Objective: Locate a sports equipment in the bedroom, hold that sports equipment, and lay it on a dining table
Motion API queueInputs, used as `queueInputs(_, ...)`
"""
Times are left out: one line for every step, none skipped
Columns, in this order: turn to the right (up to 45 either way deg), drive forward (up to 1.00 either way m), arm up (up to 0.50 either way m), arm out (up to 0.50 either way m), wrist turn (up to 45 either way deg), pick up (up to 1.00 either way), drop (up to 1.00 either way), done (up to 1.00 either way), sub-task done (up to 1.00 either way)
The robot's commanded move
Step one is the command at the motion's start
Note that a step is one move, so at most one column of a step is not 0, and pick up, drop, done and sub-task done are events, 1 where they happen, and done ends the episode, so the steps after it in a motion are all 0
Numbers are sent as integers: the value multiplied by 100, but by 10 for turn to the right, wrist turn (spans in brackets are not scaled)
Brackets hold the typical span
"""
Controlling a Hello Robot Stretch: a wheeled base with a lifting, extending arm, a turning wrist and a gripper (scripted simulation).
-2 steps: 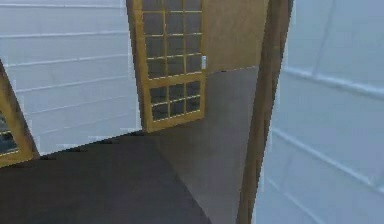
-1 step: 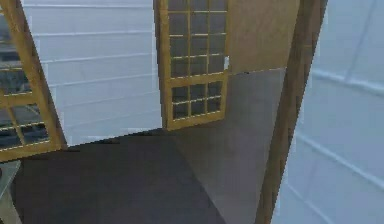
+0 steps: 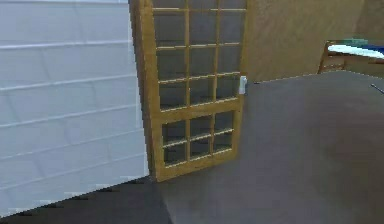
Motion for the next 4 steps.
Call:
queueInputs(-270, 0, 0, 0, 0, 0, 0, 0, 0)
queueInputs(0, 15, 0, 0, 0, 0, 0, 0, 0)
queueInputs(450, 0, 0, 0, 0, 0, 0, 0, 0)
queueInputs(210, 0, 0, 0, 0, 0, 0, 0, 0)
